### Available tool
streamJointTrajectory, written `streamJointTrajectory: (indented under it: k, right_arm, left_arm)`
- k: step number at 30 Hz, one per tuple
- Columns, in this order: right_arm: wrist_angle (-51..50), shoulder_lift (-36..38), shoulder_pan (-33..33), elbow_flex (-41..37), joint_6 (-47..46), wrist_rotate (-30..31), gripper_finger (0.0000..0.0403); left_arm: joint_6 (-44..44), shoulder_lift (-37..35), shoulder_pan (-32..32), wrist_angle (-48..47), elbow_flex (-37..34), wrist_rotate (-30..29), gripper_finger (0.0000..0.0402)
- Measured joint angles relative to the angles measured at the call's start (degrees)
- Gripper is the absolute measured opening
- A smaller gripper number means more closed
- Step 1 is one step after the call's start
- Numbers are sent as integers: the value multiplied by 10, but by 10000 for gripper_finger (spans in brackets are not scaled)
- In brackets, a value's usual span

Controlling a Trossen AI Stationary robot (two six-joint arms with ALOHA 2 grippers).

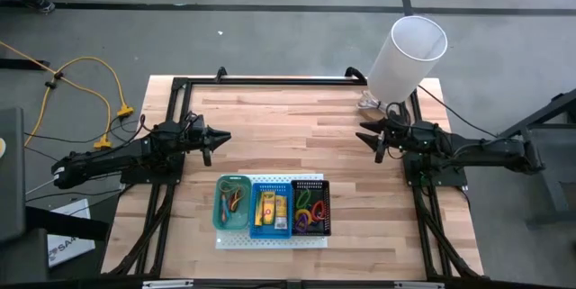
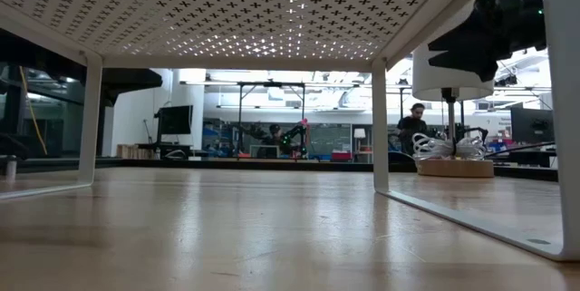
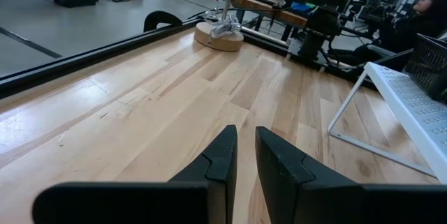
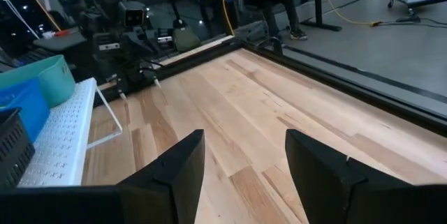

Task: Pick & Place Office Desk Supplies
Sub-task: Return to Home Position

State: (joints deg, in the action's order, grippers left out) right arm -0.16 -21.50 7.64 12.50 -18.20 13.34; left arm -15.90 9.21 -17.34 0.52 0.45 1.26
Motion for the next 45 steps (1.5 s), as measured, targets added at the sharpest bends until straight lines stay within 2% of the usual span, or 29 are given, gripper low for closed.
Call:
streamJointTrajectory:
  k: [21,29,37,45]
  right_arm:
    - [17,155,0,-101,-17,-5,188]
    - [17,168,0,-115,-28,-37,188]
    - [-1,168,0,-116,-5,-142,188]
    - [10,160,-19,-120,-16,-129,188]
  left_arm:
    - [0,0,0,0,0,0,50]
    - [0,0,0,0,0,0,50]
    - [0,0,0,0,0,0,50]
    - [0,0,0,0,0,0,50]
